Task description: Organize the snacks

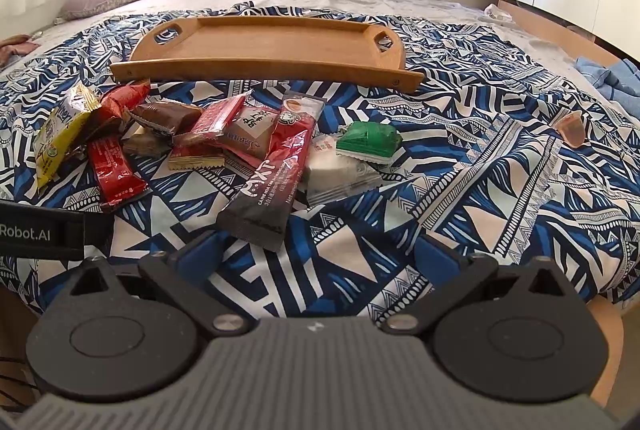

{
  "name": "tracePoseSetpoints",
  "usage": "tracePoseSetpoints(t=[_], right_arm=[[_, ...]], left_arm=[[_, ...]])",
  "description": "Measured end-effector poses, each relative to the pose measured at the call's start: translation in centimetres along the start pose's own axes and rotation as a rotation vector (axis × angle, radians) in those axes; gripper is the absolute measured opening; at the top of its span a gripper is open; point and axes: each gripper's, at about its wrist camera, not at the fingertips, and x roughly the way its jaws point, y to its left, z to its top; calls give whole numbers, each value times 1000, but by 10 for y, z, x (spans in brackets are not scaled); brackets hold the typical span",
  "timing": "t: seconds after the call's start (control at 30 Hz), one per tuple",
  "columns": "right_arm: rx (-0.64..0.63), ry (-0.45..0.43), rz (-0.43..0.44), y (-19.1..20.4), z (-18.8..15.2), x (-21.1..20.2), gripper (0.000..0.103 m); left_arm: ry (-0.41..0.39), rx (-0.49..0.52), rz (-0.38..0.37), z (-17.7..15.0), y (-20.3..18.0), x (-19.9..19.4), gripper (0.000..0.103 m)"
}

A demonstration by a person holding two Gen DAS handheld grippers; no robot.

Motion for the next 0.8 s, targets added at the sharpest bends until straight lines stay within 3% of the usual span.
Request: tracePoseSetpoints(t=[0.37, 0.8], right_arm=[[-60, 72, -40, 11, 13, 4, 103], [-55, 105, 8, 2, 17, 9, 103]], left_arm=[[-4, 20, -16, 1, 5, 3, 103], [-29, 65, -34, -6, 7, 5, 103]])
